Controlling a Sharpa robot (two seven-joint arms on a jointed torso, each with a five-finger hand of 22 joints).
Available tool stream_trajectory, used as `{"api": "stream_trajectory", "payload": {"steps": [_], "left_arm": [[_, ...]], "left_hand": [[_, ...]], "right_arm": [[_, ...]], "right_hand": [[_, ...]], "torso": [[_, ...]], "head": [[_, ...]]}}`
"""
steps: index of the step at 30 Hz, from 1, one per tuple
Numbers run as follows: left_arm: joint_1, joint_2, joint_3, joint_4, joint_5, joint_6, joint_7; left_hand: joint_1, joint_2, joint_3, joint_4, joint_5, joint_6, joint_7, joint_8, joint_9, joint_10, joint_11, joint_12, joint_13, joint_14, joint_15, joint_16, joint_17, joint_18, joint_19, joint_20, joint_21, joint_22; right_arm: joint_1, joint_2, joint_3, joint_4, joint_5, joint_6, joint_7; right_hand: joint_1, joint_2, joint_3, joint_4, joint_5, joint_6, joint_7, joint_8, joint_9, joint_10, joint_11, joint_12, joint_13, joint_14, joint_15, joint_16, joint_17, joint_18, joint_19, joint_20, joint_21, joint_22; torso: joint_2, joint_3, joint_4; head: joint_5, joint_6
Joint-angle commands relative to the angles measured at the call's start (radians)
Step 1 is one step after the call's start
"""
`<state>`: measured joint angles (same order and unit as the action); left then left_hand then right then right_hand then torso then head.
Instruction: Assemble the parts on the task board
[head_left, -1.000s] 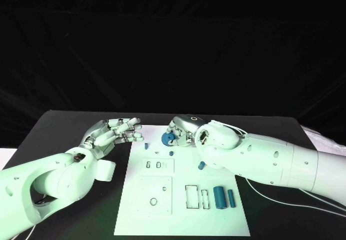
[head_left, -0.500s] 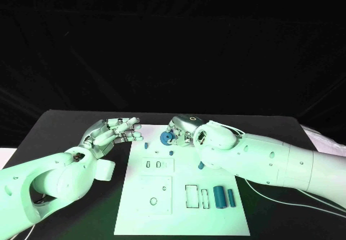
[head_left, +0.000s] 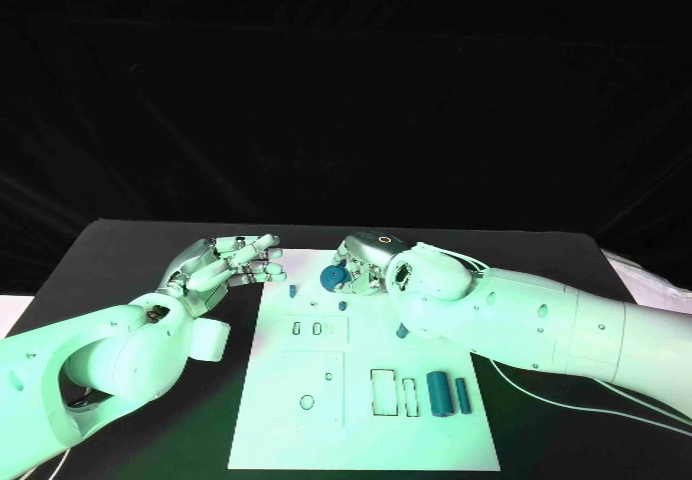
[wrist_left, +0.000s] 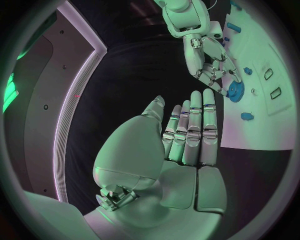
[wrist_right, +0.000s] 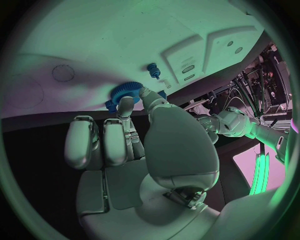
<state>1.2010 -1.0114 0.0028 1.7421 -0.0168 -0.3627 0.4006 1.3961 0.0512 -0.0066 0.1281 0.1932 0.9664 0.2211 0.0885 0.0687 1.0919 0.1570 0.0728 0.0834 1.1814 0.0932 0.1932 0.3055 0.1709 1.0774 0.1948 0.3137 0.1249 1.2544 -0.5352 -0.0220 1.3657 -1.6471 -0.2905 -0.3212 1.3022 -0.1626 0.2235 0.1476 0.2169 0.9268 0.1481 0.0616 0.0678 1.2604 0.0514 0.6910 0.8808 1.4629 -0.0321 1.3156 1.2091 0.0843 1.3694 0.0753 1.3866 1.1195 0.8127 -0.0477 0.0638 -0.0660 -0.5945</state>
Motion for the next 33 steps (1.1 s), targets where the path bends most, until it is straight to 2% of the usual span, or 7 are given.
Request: {"api": "stream_trajectory", "payload": {"steps": [1,3,7,15,19,27,33], "left_arm": [[0.001,0.0,0.001,0.001,0.001,0.019,0.004],[0.001,0.0,0.001,0.001,0.001,0.019,0.004],[0.001,0.0,0.001,0.001,0.001,0.019,0.004],[0.001,0.0,0.0,-0.001,0.001,0.02,0.003],[0.001,-0.003,0.0,-0.002,0.001,0.019,0.003],[0.001,-0.004,0.0,-0.006,0.002,0.019,0.003],[0.0,0.001,-0.001,-0.012,0.002,0.02,0.002]], "left_hand": [[0.004,0.003,0.003,-0.002,0.006,-0.002,0.002,-0.005,-0.001,-0.006,0.002,-0.006,-0.001,-0.007,0.002,-0.006,0.001,0.009,-0.006,0.002,-0.003,-0.001],[0.004,0.003,0.003,-0.002,0.006,-0.002,0.002,-0.005,-0.001,-0.006,0.002,-0.006,-0.001,-0.007,0.002,-0.006,0.001,0.009,-0.006,0.002,-0.003,-0.001],[0.004,0.003,0.003,-0.002,0.006,-0.002,0.002,-0.005,-0.001,-0.006,0.002,-0.006,-0.001,-0.007,0.002,-0.006,0.001,0.009,-0.006,0.002,-0.003,-0.001],[0.004,0.003,0.003,-0.002,0.006,-0.002,0.002,-0.005,-0.001,-0.006,0.002,-0.006,-0.001,-0.007,0.002,-0.006,0.001,0.009,-0.006,0.002,-0.003,-0.001],[0.004,0.003,0.003,-0.002,0.006,-0.002,0.002,-0.005,-0.001,-0.006,0.002,-0.006,-0.001,-0.007,0.002,-0.006,0.001,0.009,-0.006,0.002,-0.003,-0.001],[0.004,0.003,0.003,-0.002,0.006,-0.002,0.002,-0.005,-0.001,-0.006,0.002,-0.006,-0.001,-0.007,0.002,-0.006,0.001,0.009,-0.006,0.002,-0.003,-0.001],[0.004,0.002,0.005,-0.004,0.005,-0.002,0.002,-0.006,0.0,-0.006,0.002,-0.006,-0.001,-0.006,0.002,-0.008,0.004,0.009,-0.006,0.002,-0.003,-0.002]], "right_arm": [[0.0,-0.002,0.0,0.004,-0.002,0.027,-0.001],[0.0,-0.002,0.0,0.004,0.008,0.038,-0.002],[0.0,-0.004,0.0,0.001,0.024,0.031,-0.008],[-0.001,-0.042,0.0,0.023,0.076,-0.192,0.05],[-0.001,-0.089,0.002,0.057,0.122,-0.242,0.109],[0.002,-0.241,0.009,0.146,0.23,-0.18,0.248],[0.003,-0.355,0.01,0.152,0.293,-0.102,0.418]], "right_hand": [[-0.012,0.006,-0.011,0.005,0.0,0.007,-0.004,0.009,0.004,0.001,0.0,0.012,0.011,0.041,0.006,-0.003,0.003,0.005,0.0,0.003,-0.005,0.003],[-0.031,0.015,-0.021,0.022,0.009,0.019,-0.006,0.014,0.007,0.009,-0.001,0.03,0.025,0.042,0.005,-0.001,0.007,0.005,0.002,0.003,-0.004,0.006],[-0.11,0.049,-0.045,0.088,0.103,0.03,-0.008,0.014,0.009,0.016,-0.001,0.056,0.047,0.044,0.005,0.001,0.012,0.004,0.006,0.002,-0.001,0.011],[-0.081,0.05,-0.037,0.074,0.126,0.017,-0.005,0.004,0.005,0.018,-0.001,0.081,0.07,0.046,0.004,0.004,0.018,0.003,0.009,0.001,0.002,0.016],[-0.075,0.038,-0.042,0.07,0.113,-0.005,0.0,-0.002,0.001,0.011,0.004,0.076,0.067,0.044,0.007,0.001,0.016,0.003,0.007,0.003,0.0,0.011],[-0.023,0.034,-0.034,0.041,0.096,0.007,-0.004,0.01,0.006,0.015,0.001,0.095,0.084,0.046,0.006,0.008,0.027,0.002,0.01,0.004,0.004,0.019],[0.056,0.03,-0.008,-0.019,0.066,0.029,-0.008,0.013,0.009,0.026,-0.005,0.131,0.114,0.048,0.001,0.015,0.039,0.0,0.015,-0.001,0.01,0.032]], "torso": [[0.0,0.0003,0.0003],[0.001,0.0004,0.0007],[0.0,-0.0001,-0.0004],[0.0,0.0026,-0.0033],[-0.001,0.0028,-0.0055],[-0.009,0.0107,-0.0192],[-0.013,0.0212,-0.0312]], "head": [[0.0,0.0],[0.0,0.0],[0.001,0.0],[-0.002,0.003],[-0.006,0.008],[-0.015,0.008],[-0.02,0.012]]}}
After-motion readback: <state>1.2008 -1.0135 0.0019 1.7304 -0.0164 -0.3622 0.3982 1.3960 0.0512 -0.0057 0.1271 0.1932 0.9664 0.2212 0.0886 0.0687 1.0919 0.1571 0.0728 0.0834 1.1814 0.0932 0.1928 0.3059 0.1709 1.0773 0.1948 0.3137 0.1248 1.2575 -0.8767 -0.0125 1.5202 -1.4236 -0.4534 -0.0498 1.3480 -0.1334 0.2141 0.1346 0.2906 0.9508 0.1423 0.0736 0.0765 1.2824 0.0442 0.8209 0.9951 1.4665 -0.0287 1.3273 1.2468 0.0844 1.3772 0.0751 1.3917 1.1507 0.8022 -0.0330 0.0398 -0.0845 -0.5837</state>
